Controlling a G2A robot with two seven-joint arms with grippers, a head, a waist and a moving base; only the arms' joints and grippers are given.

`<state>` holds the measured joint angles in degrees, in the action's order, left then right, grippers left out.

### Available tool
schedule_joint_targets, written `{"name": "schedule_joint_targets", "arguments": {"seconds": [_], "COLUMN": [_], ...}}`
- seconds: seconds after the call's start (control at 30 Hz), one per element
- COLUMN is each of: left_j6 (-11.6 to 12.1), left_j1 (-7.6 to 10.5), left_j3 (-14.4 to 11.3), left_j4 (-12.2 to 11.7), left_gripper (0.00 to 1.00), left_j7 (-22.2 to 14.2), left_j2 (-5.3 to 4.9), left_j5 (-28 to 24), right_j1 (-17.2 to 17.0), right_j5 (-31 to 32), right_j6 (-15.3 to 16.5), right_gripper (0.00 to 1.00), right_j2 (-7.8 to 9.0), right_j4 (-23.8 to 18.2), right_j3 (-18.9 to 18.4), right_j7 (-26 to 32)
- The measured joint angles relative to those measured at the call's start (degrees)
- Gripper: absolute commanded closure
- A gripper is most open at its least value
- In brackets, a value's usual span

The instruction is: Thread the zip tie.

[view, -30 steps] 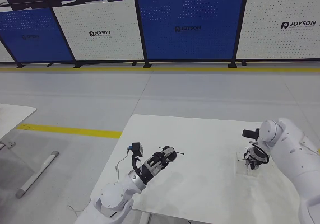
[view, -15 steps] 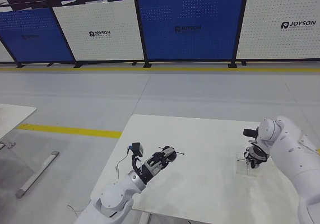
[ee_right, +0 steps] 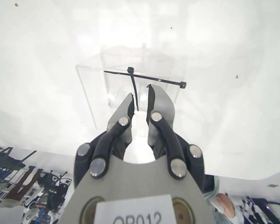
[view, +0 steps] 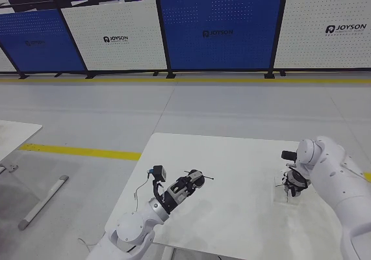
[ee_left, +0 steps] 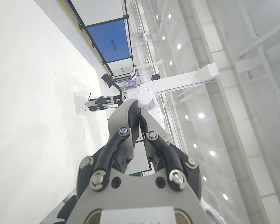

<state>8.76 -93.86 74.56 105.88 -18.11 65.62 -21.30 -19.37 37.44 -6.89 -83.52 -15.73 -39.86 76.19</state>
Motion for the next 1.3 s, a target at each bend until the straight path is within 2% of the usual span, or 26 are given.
{"name": "schedule_joint_targets", "arguments": {"seconds": [0.27,0.37,0.7,0.87,0.93,1.3], "left_j6": [0.0,0.0,0.0,0.0,0.0,0.0], "left_j1": [0.0,0.0,0.0,0.0,0.0,0.0], "left_j3": [0.0,0.0,0.0,0.0,0.0,0.0], "left_j4": [0.0,0.0,0.0,0.0,0.0,0.0], "left_gripper": [1.0,1.0,1.0,1.0,1.0,1.0], "left_j7": [0.0,0.0,0.0,0.0,0.0,0.0], "left_j2": [0.0,0.0,0.0,0.0,0.0,0.0], "left_j5": [0.0,0.0,0.0,0.0,0.0,0.0], "right_j1": [0.35,0.48,0.59,0.69,0.78,1.2], "right_j5": [0.07,-0.08,0.17,0.28,0.33,0.65], "right_j6": [0.34,0.59,0.96,1.03,1.03,1.29], "right_gripper": [0.79,0.82,0.82,0.89,0.99,1.0], "right_j2": [-0.69,-0.89,-1.48,-1.7,-1.78,-1.88], "right_j4": [1.5,1.97,3.21,3.88,4.14,5.0], "right_j3": [0.01,-0.1,-0.16,-0.23,-0.27,-0.6], "right_j7": [-0.38,-0.7,-1.15,-1.15,-1.19,-1.59]}}
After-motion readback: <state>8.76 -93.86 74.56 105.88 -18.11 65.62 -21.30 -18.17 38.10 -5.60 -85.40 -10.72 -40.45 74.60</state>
